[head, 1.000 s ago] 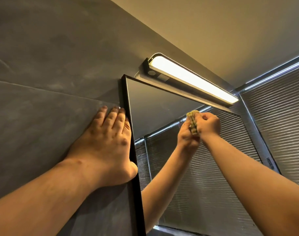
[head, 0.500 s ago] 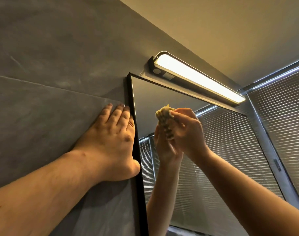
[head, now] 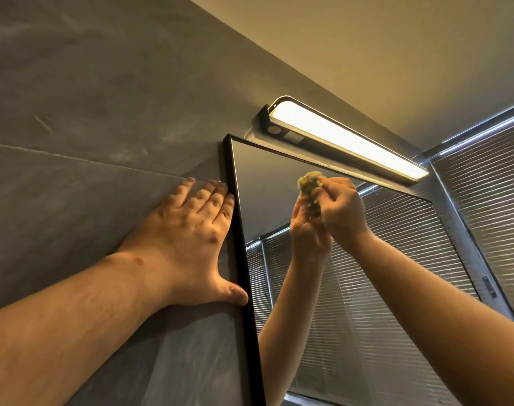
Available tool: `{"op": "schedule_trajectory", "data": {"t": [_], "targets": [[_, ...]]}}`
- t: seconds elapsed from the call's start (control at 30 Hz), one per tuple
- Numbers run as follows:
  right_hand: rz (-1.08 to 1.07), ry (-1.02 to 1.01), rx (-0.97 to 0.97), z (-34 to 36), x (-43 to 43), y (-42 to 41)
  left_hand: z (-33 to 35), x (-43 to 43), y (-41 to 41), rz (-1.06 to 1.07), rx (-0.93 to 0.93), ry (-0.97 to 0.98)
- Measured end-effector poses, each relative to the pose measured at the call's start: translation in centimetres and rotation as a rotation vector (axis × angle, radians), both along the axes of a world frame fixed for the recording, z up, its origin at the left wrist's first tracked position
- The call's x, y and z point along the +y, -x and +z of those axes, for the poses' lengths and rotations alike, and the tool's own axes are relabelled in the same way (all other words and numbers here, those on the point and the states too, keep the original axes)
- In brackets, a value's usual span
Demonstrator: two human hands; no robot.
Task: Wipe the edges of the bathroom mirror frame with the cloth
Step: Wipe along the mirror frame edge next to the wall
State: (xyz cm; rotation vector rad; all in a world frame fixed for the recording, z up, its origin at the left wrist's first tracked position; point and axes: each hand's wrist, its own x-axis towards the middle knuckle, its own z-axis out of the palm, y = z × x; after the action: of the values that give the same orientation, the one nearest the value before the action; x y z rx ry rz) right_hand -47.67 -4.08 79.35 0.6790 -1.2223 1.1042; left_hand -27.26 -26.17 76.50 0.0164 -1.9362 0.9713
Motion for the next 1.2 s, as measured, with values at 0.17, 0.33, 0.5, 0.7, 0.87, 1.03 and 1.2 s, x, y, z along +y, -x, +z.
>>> {"op": "schedule_trajectory", "data": {"t": [0.17,0.33,0.5,0.7,0.87,1.03,1.2], "targets": [[-0.039,-0.178,0.283,-3.1,-3.3,-3.7,0.1,0.5,-0.5,-0.003,0.009,0.042],[-0.185,-0.241,0.289,-3.8,-3.3,-3.4,2.4,0.8,-0.8,-0.012,0.018,0.006],[-0.146,-0.130,-0.046,1.4,-0.5,-0.4,2.5,0.4,-0.2,0.040,-0.007,0.010],[0.008,-0.100,-0.062,1.9,-1.0,-0.2,2.6,0.4,0.0,0.058,-0.021,0.022],[0.056,-0.254,0.086,-2.2,-3.4,-3.9,2.5,0.4,-0.1,0.045,-0.016,0.019],[0.038,-0.368,0.268,-6.4,-4.7,-6.7,2.5,0.5,-0.2,0.037,-0.024,0.005],[0.004,-0.269,0.325,-4.1,-6.3,-6.4,2.4,0.4,-0.1,0.037,-0.019,0.007]]}}
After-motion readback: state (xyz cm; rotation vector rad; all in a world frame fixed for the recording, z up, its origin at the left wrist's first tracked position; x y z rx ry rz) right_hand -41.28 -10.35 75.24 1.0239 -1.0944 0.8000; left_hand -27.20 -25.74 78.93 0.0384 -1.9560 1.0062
